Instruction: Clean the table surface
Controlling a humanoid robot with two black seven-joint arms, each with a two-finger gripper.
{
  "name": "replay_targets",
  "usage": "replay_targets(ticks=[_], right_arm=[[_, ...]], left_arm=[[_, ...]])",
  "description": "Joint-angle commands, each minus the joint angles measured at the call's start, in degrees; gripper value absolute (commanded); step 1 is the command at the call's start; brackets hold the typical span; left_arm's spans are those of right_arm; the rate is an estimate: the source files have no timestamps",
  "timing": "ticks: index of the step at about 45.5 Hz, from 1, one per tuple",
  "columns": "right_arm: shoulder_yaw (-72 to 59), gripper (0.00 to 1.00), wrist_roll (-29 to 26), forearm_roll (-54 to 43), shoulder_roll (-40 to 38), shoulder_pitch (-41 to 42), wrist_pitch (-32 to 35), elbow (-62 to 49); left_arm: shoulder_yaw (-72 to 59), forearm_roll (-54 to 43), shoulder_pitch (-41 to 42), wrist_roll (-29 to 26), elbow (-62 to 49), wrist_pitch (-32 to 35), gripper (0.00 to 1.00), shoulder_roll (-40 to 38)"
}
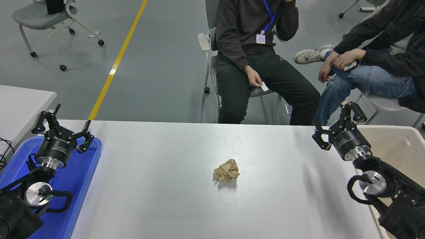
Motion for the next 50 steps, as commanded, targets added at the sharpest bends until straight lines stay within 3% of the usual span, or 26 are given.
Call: replay_targets(ticks=[1,40,45,50], right_arm=[[1.4,1.0,1.3,0.1,1.4,0.2,-2.6,-1.5],[4.5,0.99,2.0,0.4,-3.0,-0.7,-4.3,0.2],[4.1,0.98,0.5,0.5,-5.6,-0.8,-6.1,5.3],[3.9,0.98,-4.9,0.3,-7.6,-0.3,-13.0,10.1]], left_arm=[[0.0,0.0,0.0,0.0,0.0,0.0,1.0,0.0],[0.0,0.1,0.0,0.0,0.0,-0.1,1.0,0.0],[0.0,0.0,0.0,0.0,0.0,-0.1,1.0,0.0],[0.0,0.0,0.0,0.0,0.0,-0.1,1.0,0.0]])
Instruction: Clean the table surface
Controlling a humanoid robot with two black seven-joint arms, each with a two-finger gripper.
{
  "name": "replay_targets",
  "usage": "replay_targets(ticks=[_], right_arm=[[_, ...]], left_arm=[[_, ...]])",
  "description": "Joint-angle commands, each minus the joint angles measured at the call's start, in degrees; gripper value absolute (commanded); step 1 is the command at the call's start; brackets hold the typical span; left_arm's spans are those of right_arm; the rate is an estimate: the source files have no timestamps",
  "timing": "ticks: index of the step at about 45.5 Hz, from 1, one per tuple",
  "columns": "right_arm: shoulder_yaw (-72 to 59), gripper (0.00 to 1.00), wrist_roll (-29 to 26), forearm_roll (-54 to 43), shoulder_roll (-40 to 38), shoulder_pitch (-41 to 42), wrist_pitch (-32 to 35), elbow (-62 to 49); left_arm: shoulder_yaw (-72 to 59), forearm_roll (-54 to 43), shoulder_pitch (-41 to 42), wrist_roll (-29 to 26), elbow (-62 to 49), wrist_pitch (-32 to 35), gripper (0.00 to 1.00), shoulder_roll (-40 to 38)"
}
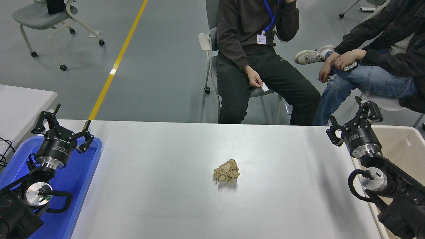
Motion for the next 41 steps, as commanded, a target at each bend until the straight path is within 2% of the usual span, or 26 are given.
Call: replay_targets(ticks=[1,6,15,24,34,41], right_arm=[[-0.8,0.98,-7.4,-0.4,-4.5,0.7,-8.6,8.1],[-2.6,0.99,-15.0,-1.0,-7.4,1.1,-13.5,14.1],[-5.7,0.99,-22.7,-5.5,-11.3,2.1,-17.1,24.8],[-10.0,0.99,-30.7,-15.2,-16.4,2.7,-17.4,35.2],[-15.5,1.0,-31.2,-16.4,-17.9,5.7,-15.4,36.7],[-29.7,1.0,-31.1,-17.0,-20.5,15.3,-11.4,37.4]], left_arm=[[0.0,0.0,0.0,0.0,0.0,0.0,1.0,0.0],[0.0,0.0,0.0,0.0,0.0,0.0,1.0,0.0],[0.0,0.0,0.0,0.0,0.0,0.0,1.0,0.0],[0.0,0.0,0.0,0.0,0.0,0.0,1.0,0.0],[0.0,0.0,0.0,0.0,0.0,0.0,1.0,0.0],[0.0,0.1,0.0,0.0,0.0,0.0,1.0,0.0]])
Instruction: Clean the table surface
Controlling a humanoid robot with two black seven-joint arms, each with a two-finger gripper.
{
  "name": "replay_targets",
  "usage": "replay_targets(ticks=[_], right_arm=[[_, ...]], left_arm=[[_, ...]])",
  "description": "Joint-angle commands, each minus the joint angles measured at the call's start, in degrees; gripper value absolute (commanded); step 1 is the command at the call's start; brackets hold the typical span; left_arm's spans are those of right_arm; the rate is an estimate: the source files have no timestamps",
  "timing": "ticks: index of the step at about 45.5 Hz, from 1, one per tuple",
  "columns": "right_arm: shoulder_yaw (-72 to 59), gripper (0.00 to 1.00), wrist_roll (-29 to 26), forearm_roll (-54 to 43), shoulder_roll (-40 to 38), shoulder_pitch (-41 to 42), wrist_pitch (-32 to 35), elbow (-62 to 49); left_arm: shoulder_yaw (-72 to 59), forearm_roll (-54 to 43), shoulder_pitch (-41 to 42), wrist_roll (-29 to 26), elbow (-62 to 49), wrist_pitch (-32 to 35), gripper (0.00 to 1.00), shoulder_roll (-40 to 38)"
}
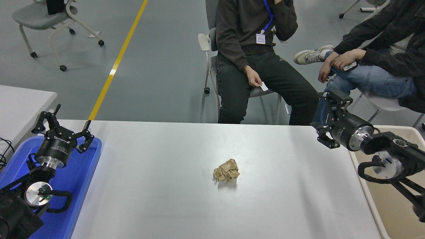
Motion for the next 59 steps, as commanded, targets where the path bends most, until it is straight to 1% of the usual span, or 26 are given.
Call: replay_targets(ticks=[1,5,8,12,18,22,28,33,46,52,56,59], right_arm=[[-15.1,0.99,-1.5,-2.5,-4.0,10.1,4.7,3.4],[-19.3,0.99,-1.3,-5.9,-5.0,14.8,8.5,4.4],[-22.9,0.99,-1.3,-8.0,-5.2,18.5,9.4,4.8],[-28.5,1.0,-1.3,-8.2,-5.7,23.8,9.9,5.4],[-33.6,0.99,-1.3,-8.8,-4.8,29.9,12.6,5.5],[-34.7,0.99,-1.3,-10.3,-2.4,31.5,12.7,5.8],[-39.1,0.99,-1.4,-19.1,0.6,34.1,12.3,5.4],[-41.7,0.99,-1.6,-22.9,4.5,35.0,12.1,5.3],[-51.4,0.99,-1.8,-27.6,12.3,40.4,12.1,4.0],[-54.3,0.99,-1.8,-29.1,18.9,40.8,12.1,-0.6],[-55.7,0.99,-1.8,-30.0,21.9,41.0,11.9,-3.5],[-56.9,0.99,-1.8,-31.0,25.3,42.3,10.4,-6.0]], left_arm=[[0.0,0.1,0.0,0.0,0.0,0.0,1.0,0.0],[0.0,0.0,0.0,0.0,0.0,0.0,1.0,0.0],[0.0,0.0,-0.1,0.0,0.0,0.0,1.0,0.0],[0.0,0.0,-0.1,0.0,0.0,0.0,1.0,0.0],[0.0,0.0,0.0,0.0,0.0,0.0,1.0,0.0],[0.0,0.1,0.0,0.0,0.0,0.0,1.0,0.0],[0.0,0.0,0.0,0.0,0.0,0.0,1.0,0.0],[0.0,0.1,0.0,0.0,0.0,0.0,1.0,0.0],[0.0,0.0,0.0,0.0,0.0,0.0,1.0,0.0],[0.0,0.0,0.0,0.0,0.0,0.0,1.0,0.0],[0.0,0.0,0.0,0.0,0.0,0.0,1.0,0.0],[0.0,0.1,0.0,0.1,0.0,0.0,1.0,0.0]])
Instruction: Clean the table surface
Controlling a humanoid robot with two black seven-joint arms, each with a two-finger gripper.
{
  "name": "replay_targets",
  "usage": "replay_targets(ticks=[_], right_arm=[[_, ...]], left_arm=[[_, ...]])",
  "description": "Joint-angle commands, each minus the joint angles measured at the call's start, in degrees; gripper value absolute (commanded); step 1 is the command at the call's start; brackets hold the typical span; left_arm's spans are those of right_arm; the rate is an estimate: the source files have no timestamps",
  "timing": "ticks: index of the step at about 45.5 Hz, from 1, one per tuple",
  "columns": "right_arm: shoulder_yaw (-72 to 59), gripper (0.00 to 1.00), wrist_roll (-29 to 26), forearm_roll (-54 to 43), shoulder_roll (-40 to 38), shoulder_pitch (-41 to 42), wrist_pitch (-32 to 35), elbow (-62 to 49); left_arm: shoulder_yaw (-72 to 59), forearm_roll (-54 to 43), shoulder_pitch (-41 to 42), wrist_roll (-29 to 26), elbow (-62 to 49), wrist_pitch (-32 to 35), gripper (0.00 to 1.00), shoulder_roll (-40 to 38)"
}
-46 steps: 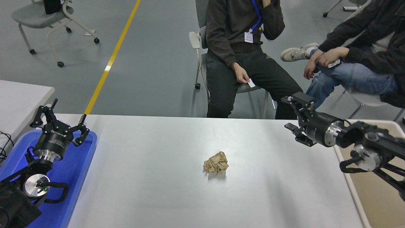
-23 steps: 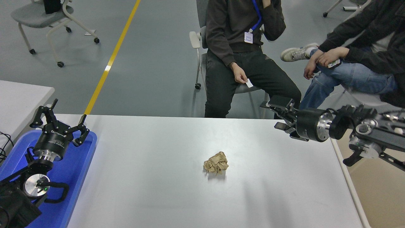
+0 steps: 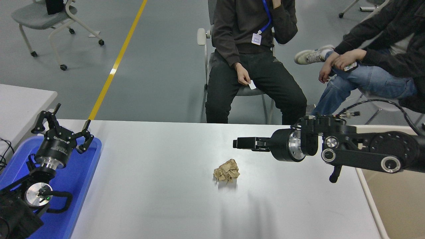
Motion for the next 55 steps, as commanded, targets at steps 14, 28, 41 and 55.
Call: replay_targets(ticks=[14,28,41,55], right_arm=[[-11.3,0.99,0.0,-7.4,17.8,3.0,-5.3,-14.3],[-14.2,0.99,0.1,-7.4,23.1,0.7,-8.1,-20.9],[-17.2,1.0,0.1,-10.6,24.6,-4.1,-11.2,-27.0],[-17.7,1.0,0.4,-10.6,24.6,-7.7,-11.5,-28.6]], left_arm=[[-0.1,0.1,0.0,0.0,0.0,0.0,1.0,0.0],[-0.1,0.1,0.0,0.0,0.0,0.0,1.0,0.0],[-0.1,0.0,0.0,0.0,0.0,0.0,1.0,0.0],[-0.1,0.0,0.0,0.0,0.0,0.0,1.0,0.0]])
